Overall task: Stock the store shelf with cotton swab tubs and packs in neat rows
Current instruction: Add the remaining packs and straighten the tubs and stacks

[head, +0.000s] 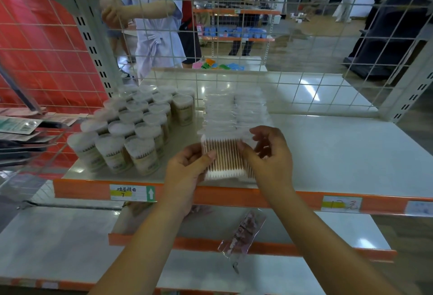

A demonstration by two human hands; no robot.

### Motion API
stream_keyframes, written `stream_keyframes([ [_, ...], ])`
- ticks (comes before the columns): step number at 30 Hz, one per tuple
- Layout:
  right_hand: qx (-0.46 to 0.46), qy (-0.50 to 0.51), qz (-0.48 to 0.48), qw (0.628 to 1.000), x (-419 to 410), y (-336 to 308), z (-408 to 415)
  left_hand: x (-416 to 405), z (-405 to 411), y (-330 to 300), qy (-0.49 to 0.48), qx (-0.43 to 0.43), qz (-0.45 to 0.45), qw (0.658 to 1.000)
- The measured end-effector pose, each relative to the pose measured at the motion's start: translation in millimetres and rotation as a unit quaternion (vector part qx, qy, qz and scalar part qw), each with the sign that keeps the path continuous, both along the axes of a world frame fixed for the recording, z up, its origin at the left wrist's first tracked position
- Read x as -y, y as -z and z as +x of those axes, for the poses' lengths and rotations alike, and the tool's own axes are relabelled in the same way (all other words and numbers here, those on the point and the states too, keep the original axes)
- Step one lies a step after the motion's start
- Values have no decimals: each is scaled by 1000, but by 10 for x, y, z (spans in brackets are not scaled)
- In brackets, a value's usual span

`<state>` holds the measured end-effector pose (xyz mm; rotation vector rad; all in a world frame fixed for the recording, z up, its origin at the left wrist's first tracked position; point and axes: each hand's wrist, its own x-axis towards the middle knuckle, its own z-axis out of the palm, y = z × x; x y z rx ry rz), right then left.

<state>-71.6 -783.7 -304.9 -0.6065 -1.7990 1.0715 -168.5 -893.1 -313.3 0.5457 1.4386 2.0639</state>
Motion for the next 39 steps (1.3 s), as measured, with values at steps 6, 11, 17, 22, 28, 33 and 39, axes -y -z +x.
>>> stream_keyframes([
  [6, 4, -67, 90, 994, 88, 42, 47, -3, 162, -170, -65, -103, 28, 992],
  [11, 13, -128, 37, 991, 175, -71, 103, 31, 264, -210, -60, -184, 24, 981],
  [17, -56, -198, -91, 974, 205, -142, 181, 45, 375, -194, -47, -258, 16, 965],
  [22, -94, -171, -122, 973, 171, -147, 188, 50, 332, -175, -55, -252, 16, 966],
  [28, -124, -175, -211, 954, 150, -127, 188, 41, 165, -186, -67, -196, 17, 978],
  [33, -115, -180, -220, 952, 151, -103, 168, 34, 115, -146, -50, -171, 9, 984],
  [39, -61, -150, -169, 972, 104, -77, 173, 27, 47, -79, -16, -170, -22, 985],
])
